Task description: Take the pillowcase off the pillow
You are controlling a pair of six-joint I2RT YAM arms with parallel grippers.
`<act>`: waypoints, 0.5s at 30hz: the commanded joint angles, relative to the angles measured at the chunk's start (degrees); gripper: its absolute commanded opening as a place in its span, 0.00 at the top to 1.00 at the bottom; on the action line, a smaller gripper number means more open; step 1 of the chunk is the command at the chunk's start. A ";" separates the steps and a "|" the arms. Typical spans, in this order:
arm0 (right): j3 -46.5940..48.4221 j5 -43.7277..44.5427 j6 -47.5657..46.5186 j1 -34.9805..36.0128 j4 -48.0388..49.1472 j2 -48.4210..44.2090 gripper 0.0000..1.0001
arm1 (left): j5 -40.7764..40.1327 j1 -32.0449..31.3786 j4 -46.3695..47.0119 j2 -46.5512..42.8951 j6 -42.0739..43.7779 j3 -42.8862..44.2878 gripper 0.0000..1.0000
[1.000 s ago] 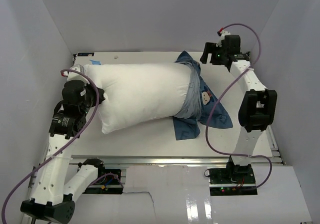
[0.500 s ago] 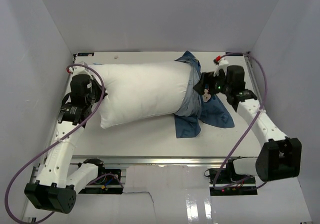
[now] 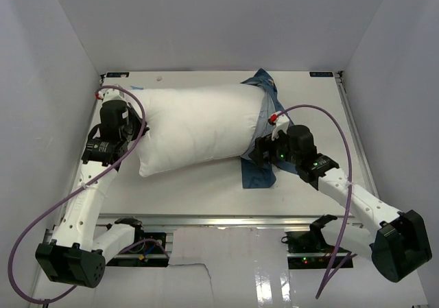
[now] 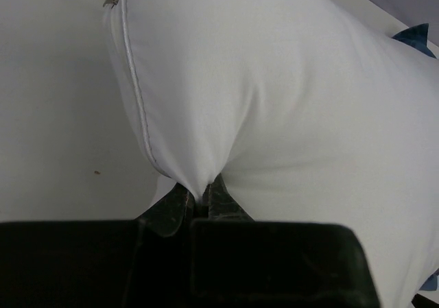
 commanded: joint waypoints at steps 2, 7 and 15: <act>0.38 10.69 2.03 5.78 4.39 1.60 0.13 | 2.01 0.03 2.66 -1.37 -1.55 2.21 1.00; 0.47 24.42 5.56 6.84 5.10 6.07 0.81 | 3.59 0.03 3.45 -0.41 -2.08 2.64 1.00; 1.26 44.64 9.68 6.15 0.89 11.35 0.92 | 2.54 0.12 2.84 1.35 -0.94 5.19 1.00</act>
